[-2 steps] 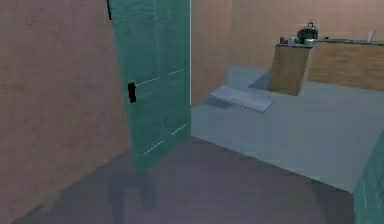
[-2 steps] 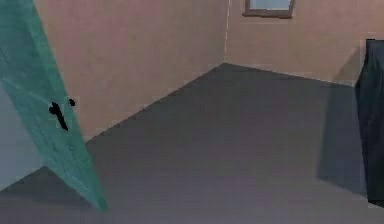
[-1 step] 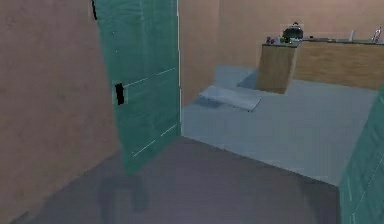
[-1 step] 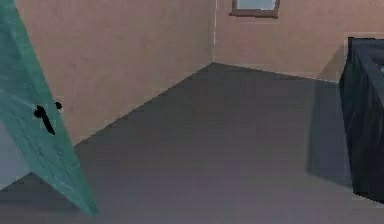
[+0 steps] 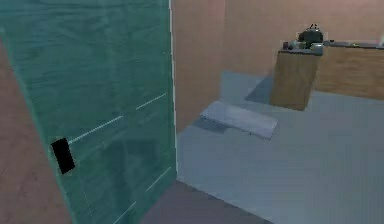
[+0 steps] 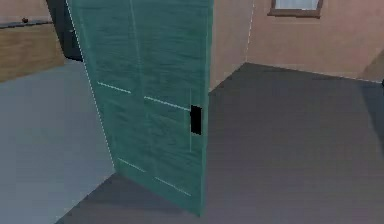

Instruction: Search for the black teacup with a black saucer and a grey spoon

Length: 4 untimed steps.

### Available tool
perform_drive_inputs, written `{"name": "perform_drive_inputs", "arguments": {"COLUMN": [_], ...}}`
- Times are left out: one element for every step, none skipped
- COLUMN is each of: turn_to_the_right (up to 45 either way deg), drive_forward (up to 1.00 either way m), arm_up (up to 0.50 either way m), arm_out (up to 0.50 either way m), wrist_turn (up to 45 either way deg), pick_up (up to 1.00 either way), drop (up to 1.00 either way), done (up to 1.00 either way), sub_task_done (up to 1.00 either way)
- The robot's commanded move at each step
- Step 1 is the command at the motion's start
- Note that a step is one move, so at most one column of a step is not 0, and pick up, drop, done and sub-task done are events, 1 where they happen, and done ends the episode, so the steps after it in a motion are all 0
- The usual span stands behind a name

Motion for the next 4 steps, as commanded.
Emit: {"name": "perform_drive_inputs", "arguments": {"turn_to_the_right": [30.0,0.0,12.0,0.0], "drive_forward": [0.00,0.75,0.00,1.00], "arm_up": [0.00,0.00,0.00,0.00], "arm_out": [0.00,0.00,0.00,0.00], "wrist_turn": [0.0,0.0,0.0,0.0], "pick_up": [0.00,0.00,0.00,0.00], "drop": [0.00,0.00,0.00,0.00], "done": [0.00,0.00,0.00,0.00], "sub_task_done": [0.00,0.00,0.00,0.00]}}
